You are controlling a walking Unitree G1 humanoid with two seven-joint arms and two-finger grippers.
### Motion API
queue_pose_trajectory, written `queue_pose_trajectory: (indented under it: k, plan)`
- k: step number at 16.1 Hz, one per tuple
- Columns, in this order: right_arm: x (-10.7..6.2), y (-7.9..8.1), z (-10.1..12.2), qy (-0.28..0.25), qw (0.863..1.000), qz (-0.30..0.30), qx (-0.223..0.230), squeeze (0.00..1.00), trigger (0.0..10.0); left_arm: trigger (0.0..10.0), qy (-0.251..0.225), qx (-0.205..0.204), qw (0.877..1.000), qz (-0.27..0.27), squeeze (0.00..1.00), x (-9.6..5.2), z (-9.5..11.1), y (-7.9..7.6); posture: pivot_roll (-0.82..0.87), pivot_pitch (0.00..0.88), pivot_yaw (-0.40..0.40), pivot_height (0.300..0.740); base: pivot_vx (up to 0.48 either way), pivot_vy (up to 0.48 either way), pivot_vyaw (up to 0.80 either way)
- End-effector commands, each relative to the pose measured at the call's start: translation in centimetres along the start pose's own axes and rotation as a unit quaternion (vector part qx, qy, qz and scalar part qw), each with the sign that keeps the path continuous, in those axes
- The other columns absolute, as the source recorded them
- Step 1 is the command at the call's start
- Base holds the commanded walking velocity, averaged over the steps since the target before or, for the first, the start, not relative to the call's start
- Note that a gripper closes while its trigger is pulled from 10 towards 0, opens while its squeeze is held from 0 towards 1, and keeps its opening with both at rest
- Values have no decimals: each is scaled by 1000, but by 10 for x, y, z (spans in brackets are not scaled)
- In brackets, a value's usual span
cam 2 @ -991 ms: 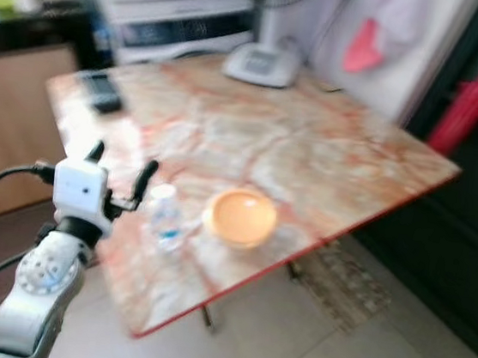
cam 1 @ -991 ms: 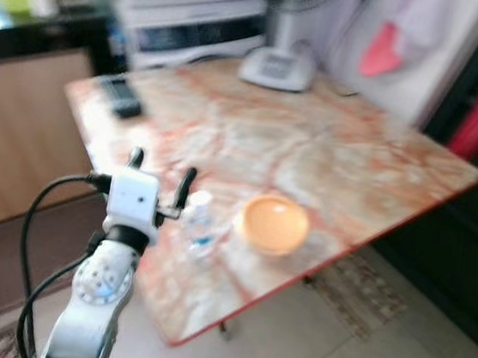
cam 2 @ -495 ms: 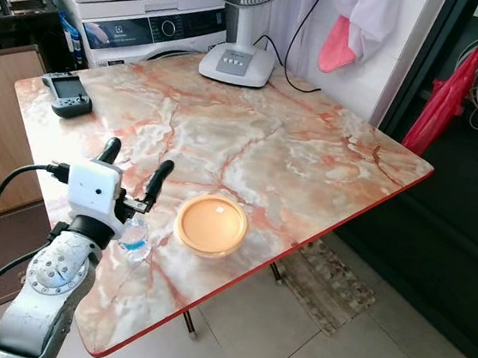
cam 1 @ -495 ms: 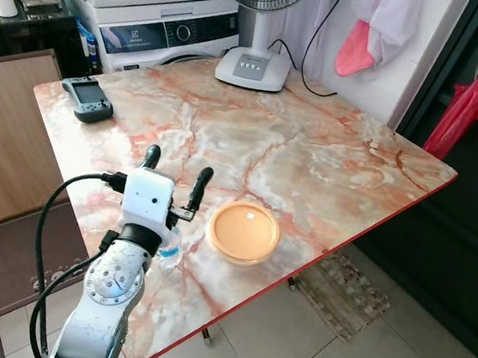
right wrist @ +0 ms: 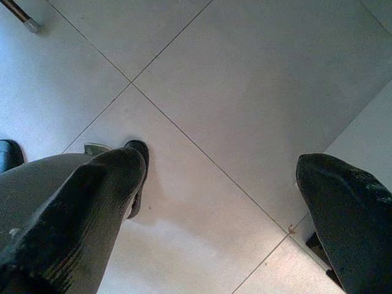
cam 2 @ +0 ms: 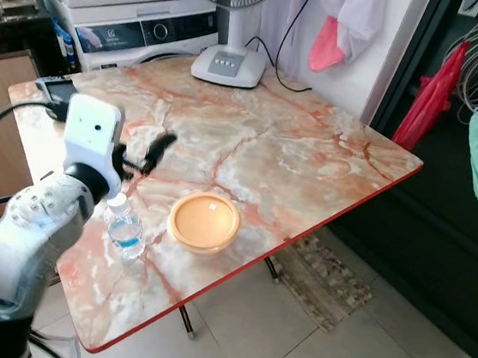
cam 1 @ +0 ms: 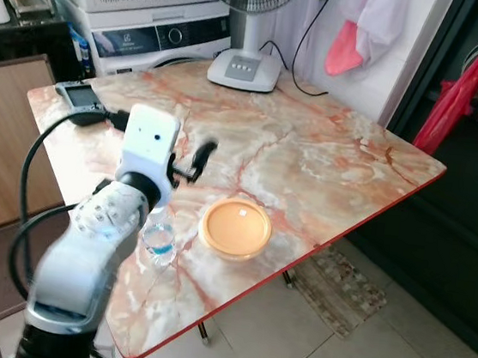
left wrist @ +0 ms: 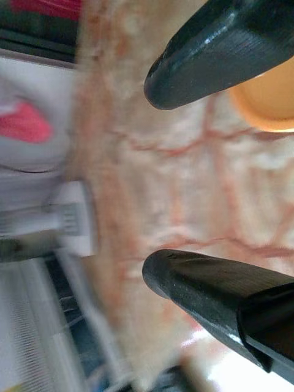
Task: Restocking fridge
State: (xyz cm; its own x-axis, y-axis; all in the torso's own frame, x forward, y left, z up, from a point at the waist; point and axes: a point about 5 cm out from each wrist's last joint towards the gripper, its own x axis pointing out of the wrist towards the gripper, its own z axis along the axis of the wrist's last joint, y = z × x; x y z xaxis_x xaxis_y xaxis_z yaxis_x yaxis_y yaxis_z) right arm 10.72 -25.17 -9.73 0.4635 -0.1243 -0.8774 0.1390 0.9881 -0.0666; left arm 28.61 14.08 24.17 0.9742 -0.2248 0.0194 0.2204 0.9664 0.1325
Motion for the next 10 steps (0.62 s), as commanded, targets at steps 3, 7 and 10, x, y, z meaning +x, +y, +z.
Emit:
queue_pose_trajectory:
  k: [3,7,10]
  plan:
    - [0,1,-2,4,1000,2,1,0,10000,10000,99,5,994,-39,0,-13,0,6,236,7,-15,740,0,0,0]
    - [0,2,-3,6,1000,3,-1,0,10000,10000,200,18,979,-32,0,-26,-7,24,238,0,-10,740,0,0,0]
    - [0,2,-2,6,1000,3,-2,0,10000,10000,236,31,971,-30,0,-33,-11,40,246,14,-16,740,0,0,0]
